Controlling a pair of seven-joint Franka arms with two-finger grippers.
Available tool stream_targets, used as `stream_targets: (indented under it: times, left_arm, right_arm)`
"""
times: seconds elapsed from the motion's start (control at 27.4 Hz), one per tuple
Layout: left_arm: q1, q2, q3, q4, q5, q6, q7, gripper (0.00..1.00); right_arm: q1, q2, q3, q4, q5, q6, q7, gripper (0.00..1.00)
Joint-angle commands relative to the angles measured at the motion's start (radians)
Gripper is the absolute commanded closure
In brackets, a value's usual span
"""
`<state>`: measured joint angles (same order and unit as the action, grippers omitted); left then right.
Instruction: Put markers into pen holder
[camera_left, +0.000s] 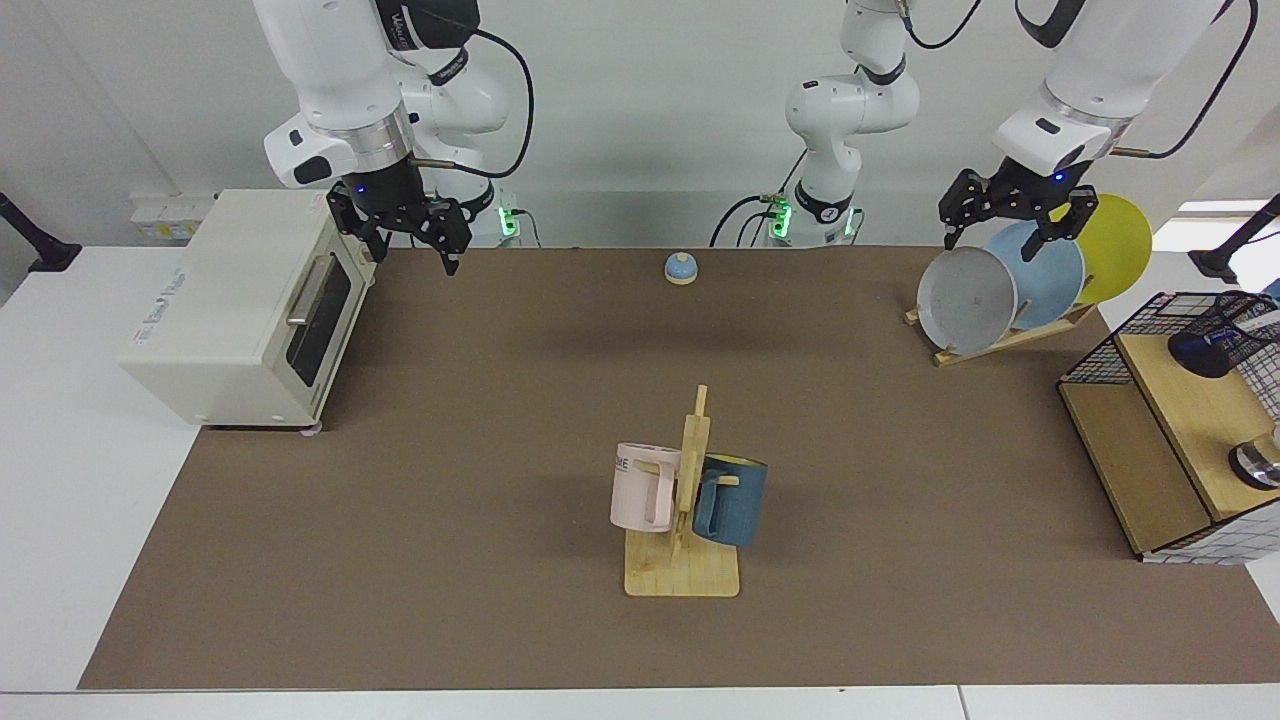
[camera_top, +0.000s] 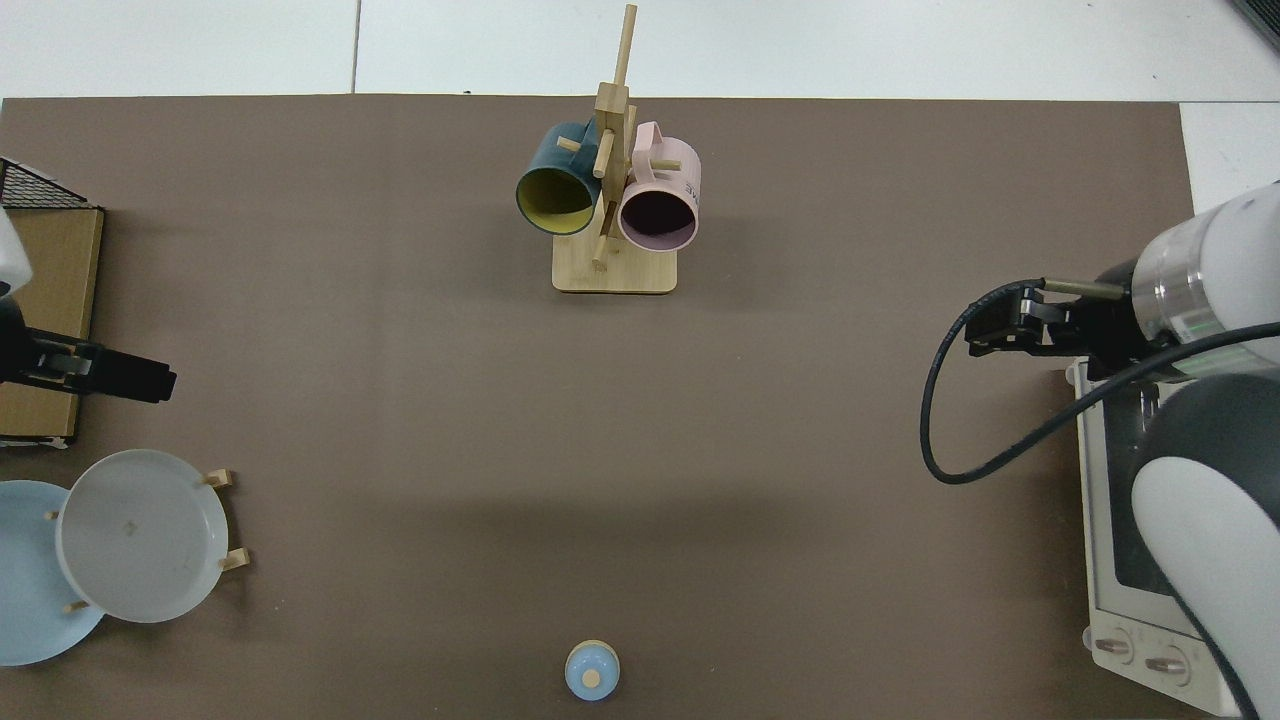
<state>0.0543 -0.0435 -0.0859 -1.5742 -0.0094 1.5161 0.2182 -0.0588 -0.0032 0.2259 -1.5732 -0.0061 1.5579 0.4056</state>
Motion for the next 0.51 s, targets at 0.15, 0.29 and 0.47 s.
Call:
stream_targets:
  times: [0.15, 0.29, 0.47]
  left_arm:
    - [-0.047, -0.007, 0.054, 0.008, -0.015, -0.027, -0.014, 0.0]
    - [-0.051, -0.009, 0.054, 0.006, -0.014, -0.025, -0.014, 0.0]
    - [-0.051, -0.009, 0.054, 0.006, -0.014, -0.02, -0.02, 0.01]
  right_arm:
    - [-0.015, -0.009, 0.01, -0.011, 0.02, 0.013, 0.015, 0.0]
    - [-0.015, -0.009, 0.01, -0.011, 0.02, 0.013, 0.013, 0.0]
    - [-0.015, -0.009, 0.01, -0.011, 0.02, 0.013, 0.013, 0.0]
